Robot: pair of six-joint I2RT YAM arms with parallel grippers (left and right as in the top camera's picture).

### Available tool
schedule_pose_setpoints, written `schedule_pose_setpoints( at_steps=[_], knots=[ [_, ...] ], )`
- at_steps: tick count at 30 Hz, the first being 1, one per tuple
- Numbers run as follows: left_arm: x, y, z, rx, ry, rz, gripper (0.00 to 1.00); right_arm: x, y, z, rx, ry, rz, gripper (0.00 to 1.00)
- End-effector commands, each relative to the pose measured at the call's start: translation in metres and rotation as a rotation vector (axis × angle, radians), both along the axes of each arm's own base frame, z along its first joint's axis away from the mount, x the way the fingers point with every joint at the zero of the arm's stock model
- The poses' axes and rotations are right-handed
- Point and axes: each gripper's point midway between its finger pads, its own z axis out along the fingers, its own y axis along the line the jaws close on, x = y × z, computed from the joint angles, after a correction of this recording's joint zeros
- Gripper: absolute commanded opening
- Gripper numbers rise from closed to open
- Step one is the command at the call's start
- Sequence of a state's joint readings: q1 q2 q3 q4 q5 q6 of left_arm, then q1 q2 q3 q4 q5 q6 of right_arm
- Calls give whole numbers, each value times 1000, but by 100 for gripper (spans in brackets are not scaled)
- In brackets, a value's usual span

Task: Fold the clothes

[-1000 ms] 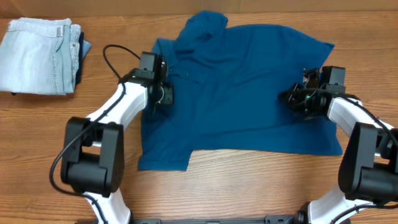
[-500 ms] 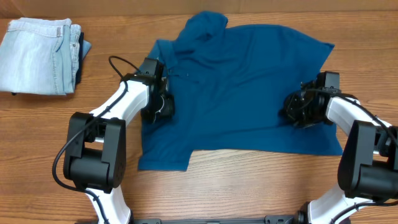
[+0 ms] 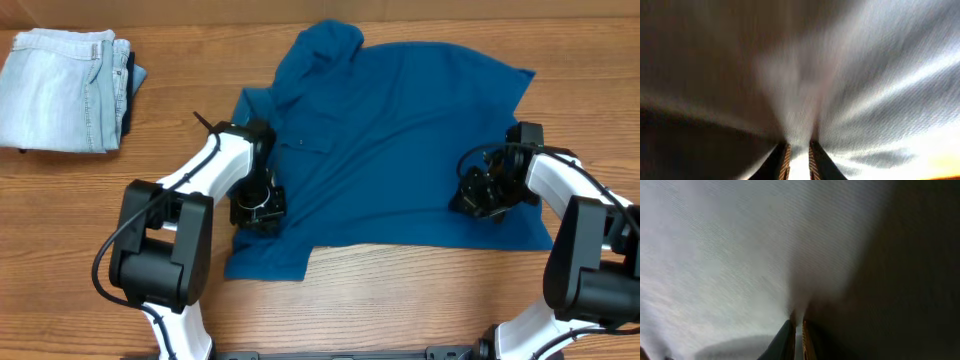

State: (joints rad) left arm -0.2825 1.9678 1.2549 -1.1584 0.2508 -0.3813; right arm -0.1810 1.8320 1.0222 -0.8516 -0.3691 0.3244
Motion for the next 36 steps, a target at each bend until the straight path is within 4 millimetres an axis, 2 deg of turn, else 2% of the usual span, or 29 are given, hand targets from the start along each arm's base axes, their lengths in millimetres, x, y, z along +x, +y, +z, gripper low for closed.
schedule_pose_setpoints(
  at_steps=[1,5,7,9,11,13,14,18,21,23,27,30,34,36],
  knots=[
    [-7,2,29,26,-40,30,17,-14,-11,7,-81,37,-14,11],
    [-6,9,53,49,-115,51,17,-8,-11,36,-100,-58,-3,11],
    [4,14,67,66,-208,53,18,2,-13,56,-117,-155,-5,11],
    [27,20,82,89,-364,39,21,18,-13,78,-121,-281,13,12],
    [57,22,98,97,-542,1,31,33,-13,98,-129,-394,11,16],
    [87,20,111,85,-687,-22,36,49,-16,108,-143,-476,9,18],
    [94,20,112,83,-713,-21,38,54,-17,110,-145,-495,5,18],
    [134,21,99,87,-802,-39,44,69,-16,101,-127,-522,11,18],
    [160,14,77,56,-838,-79,47,77,-7,88,-65,-518,24,18],
    [167,8,60,33,-828,-80,48,82,-2,81,-29,-517,32,18],
    [171,-4,30,-26,-783,-87,47,93,7,70,43,-539,51,18],
    [169,-4,13,-24,-748,-90,46,99,13,66,84,-556,64,18],
    [160,-6,-5,-32,-688,-96,45,98,13,53,81,-534,78,19],
    [153,-7,-11,-38,-651,-98,41,94,14,44,87,-500,79,19]
  ],
)
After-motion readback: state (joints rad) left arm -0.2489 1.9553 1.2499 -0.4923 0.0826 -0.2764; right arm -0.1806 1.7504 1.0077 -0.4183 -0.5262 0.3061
